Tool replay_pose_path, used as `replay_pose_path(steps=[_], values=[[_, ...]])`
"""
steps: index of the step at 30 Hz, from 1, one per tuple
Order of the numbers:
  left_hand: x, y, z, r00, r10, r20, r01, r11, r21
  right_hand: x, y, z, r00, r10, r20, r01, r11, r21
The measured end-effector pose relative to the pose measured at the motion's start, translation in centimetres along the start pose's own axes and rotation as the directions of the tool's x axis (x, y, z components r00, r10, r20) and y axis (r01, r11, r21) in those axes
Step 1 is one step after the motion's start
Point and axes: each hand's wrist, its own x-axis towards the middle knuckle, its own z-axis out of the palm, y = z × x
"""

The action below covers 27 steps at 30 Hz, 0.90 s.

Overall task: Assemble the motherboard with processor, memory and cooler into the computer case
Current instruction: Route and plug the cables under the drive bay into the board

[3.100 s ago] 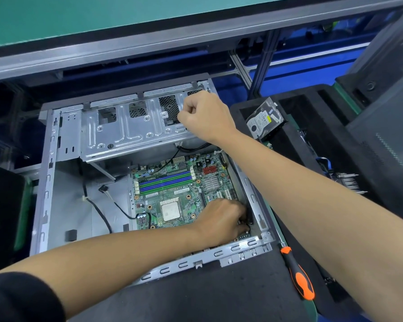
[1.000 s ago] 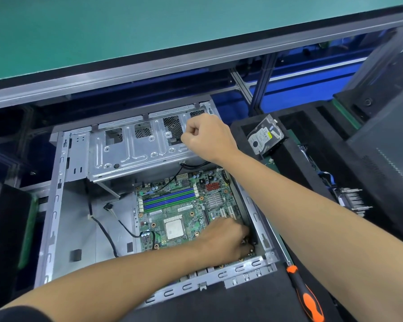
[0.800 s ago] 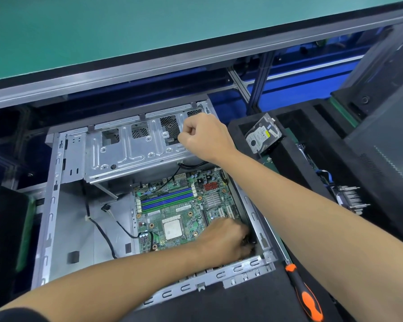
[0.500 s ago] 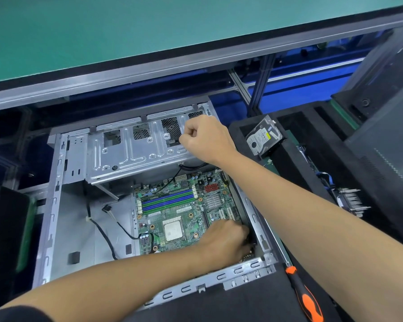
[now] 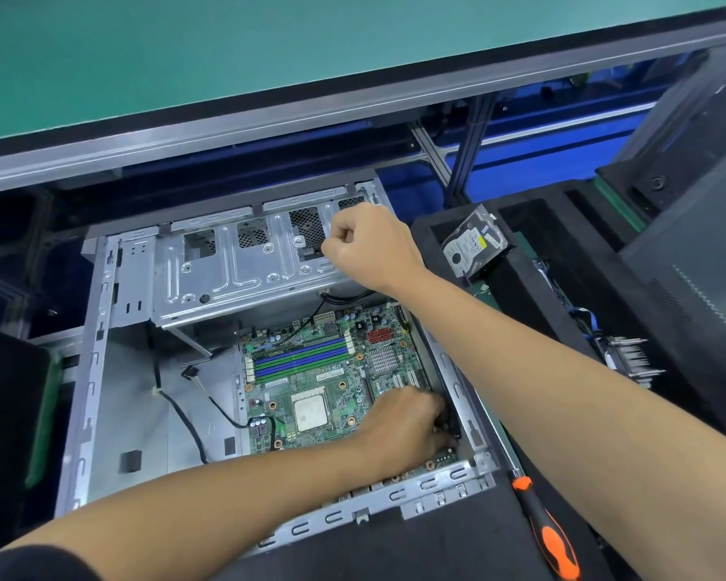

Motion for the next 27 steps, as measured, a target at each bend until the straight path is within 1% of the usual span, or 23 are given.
replay_pose_path(steps=[8,12,16,19,24,26,27], values=[[0.5,0.2,-0.7,0.998,0.036,0.054,-0.037,0.999,0.034,0.0,0.1,0.1,1.0,-0.003,0.0,0.003,1.0,-0.001],[0.6,0.0,-0.3,0.997,-0.021,0.072,0.019,1.0,0.018,0.0,0.1,0.1,1.0,-0.007,0.002,0.007,1.0,0.0],[0.8,-1.0,-0.8,0.987,-0.052,0.151,0.071,0.99,-0.124,0.0,0.1,0.2,1.0,-0.005,0.005,0.005,1.0,0.007],[0.8,-1.4,-0.9,0.988,-0.047,0.144,0.076,0.976,-0.202,0.1,0.2,0.2,1.0,-0.006,0.008,0.006,1.0,0.003],[0.6,-1.2,-0.7,0.997,0.0,0.075,0.008,0.994,-0.109,0.0,0.3,0.2,1.0,-0.019,0.01,0.019,1.0,0.016],[0.5,-0.8,-0.9,0.996,0.051,0.073,-0.048,0.998,-0.048,0.1,0.3,0.2,1.0,-0.024,0.001,0.024,1.0,0.015],[0.5,-0.6,-1.2,0.992,0.083,0.094,-0.082,0.997,-0.013,0.1,0.4,0.3,1.0,-0.027,0.0,0.027,1.0,0.016]])
